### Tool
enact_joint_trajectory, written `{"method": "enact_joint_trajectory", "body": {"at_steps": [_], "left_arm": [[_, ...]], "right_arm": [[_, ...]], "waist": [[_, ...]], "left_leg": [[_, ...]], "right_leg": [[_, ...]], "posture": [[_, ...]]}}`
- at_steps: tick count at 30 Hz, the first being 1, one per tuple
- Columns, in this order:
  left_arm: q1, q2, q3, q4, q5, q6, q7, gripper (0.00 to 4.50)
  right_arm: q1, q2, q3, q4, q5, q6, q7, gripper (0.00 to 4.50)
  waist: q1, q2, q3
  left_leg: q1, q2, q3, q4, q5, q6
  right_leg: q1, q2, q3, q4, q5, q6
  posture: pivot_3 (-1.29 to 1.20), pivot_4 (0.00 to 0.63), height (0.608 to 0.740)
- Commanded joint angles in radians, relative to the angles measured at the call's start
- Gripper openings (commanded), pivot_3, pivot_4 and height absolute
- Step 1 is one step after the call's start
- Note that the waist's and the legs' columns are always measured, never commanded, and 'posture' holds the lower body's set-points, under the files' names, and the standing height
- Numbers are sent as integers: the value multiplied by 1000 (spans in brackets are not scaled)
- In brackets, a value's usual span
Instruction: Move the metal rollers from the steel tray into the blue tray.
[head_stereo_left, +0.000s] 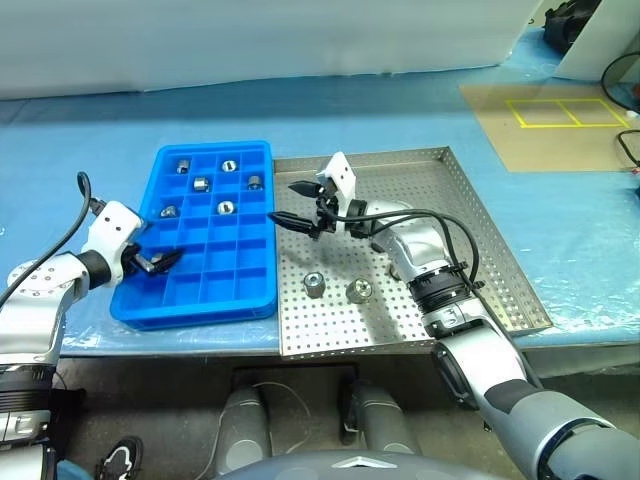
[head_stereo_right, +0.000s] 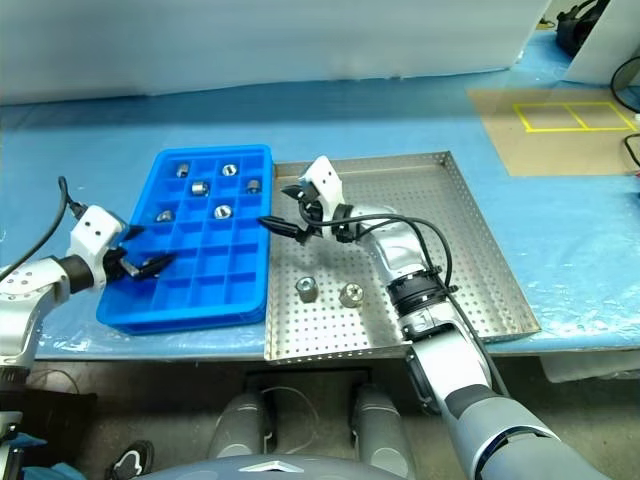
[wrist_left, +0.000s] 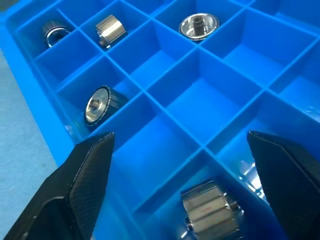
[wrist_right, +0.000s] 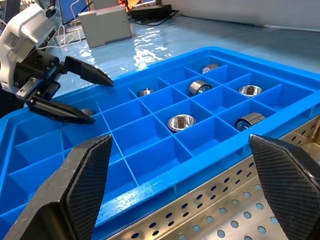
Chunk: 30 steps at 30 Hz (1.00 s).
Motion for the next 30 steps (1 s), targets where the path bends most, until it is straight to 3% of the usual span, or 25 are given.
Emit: {"method": "enact_joint_trajectory", "body": {"at_steps": [1,9,19,26,30], "left_arm": [[-62,-12,28,-58,-48,6,19,4469],[-253,-144,-90,-186,-145,82,17,4469],[-457,-341,-335,45,-62,-39,-57,4469],[-474,-324,-413,109,-90,-12,-292,4469],[-490,-314,-438,184,-45,-59,-327,4469]], "right_arm": [[-5,9,-13,-45,8,-10,-1,4500],[-8,-9,-36,-66,17,9,-5,4500],[33,-98,-79,-160,23,63,-37,4500],[196,-261,-55,-354,24,162,40,4500],[255,-312,-60,-391,7,172,32,4500]], "waist": [[0,0,0],[11,0,0],[-8,0,0],[-31,0,0],[-43,0,0]], "left_leg": [[0,0,0,0,0,0],[-1,-1,0,2,2,-2],[-1,-1,0,4,2,-3],[-2,-2,0,5,1,2],[0,-1,0,6,-1,4]], "right_leg": [[0,0,0,0,0,0],[0,-1,0,1,0,0],[0,0,1,2,0,0],[0,1,2,0,0,0],[2,1,3,1,1,1]], "posture": [[-120,150,740],[-147,150,740],[-302,150,740],[-403,150,740],[-415,150,740]]}}
